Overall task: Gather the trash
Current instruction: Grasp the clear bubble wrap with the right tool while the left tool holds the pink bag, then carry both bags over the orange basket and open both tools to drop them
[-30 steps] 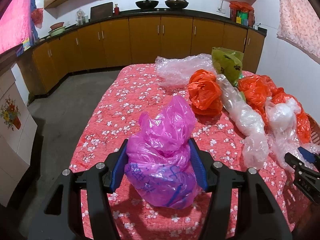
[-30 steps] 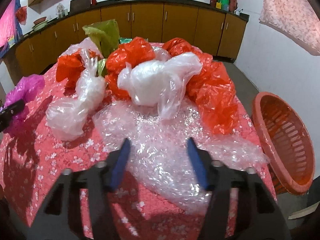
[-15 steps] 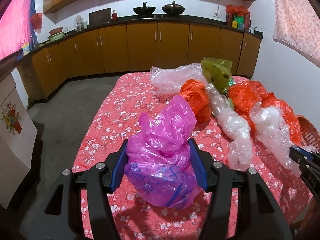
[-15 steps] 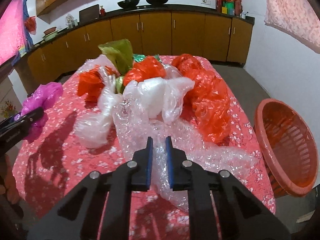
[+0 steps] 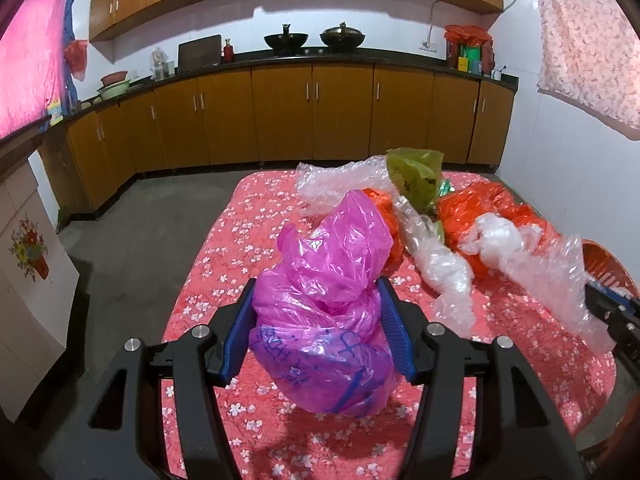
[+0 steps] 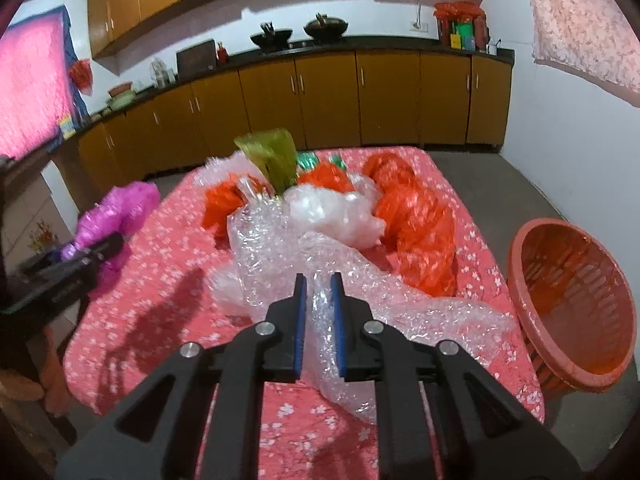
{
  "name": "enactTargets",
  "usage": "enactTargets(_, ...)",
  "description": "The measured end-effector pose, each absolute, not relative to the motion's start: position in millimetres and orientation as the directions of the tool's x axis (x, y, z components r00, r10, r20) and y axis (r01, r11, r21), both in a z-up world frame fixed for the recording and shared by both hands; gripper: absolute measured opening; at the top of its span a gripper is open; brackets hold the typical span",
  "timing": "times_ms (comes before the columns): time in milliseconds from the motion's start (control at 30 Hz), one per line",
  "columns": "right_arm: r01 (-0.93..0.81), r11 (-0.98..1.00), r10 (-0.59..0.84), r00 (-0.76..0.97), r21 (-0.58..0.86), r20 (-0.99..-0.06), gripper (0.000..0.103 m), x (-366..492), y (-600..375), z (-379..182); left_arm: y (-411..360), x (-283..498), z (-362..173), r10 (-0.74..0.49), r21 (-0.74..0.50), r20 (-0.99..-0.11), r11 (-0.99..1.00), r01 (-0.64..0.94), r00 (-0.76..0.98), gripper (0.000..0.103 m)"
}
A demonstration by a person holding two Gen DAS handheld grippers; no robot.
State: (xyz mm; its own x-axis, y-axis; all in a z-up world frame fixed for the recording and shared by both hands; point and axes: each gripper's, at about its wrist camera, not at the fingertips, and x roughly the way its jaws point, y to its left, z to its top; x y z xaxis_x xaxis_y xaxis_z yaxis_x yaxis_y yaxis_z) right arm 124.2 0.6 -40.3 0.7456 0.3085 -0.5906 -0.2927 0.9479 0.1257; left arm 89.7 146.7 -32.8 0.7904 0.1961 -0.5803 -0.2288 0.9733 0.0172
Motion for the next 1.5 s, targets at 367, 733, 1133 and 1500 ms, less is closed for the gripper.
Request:
enactTargets(367, -0.232, 0.968, 0.248, 0.814, 0.097, -0.525, 0.013, 111.6, -28.5, -11.9, 119.8, 91.4, -17.8, 0.156, 0.022, -0.557, 0.985, -0.174, 0.816, 0.059)
enactTargets(733, -0.098, 0.992, 0.124, 0.845, 0.078, -0.521, 0.013, 114.6, -90.8, -10.3, 68.5, 110.7, -14.7, 0.057, 0.006, -0.559, 0.998, -0.065, 0.827, 0.059)
enactTargets(1133, 0.100, 0.992, -0.043, 0.842, 0.077, -0.537, 0.013, 119.6, -168.5, -21.2, -4.2, 127.4, -13.3, -0.113, -0.027, -0.553, 0.993, 0.118, 0.825, 0.059)
enactTargets(1500, 0.234, 0.969, -0.150, 0.819, 0.084, -0.554, 0.013, 128.8, -228.2, -38.3, -80.5, 154.8, -19.9, -0.257, -0.044, -0.563, 0.958, 0.282, 0.785, 0.059)
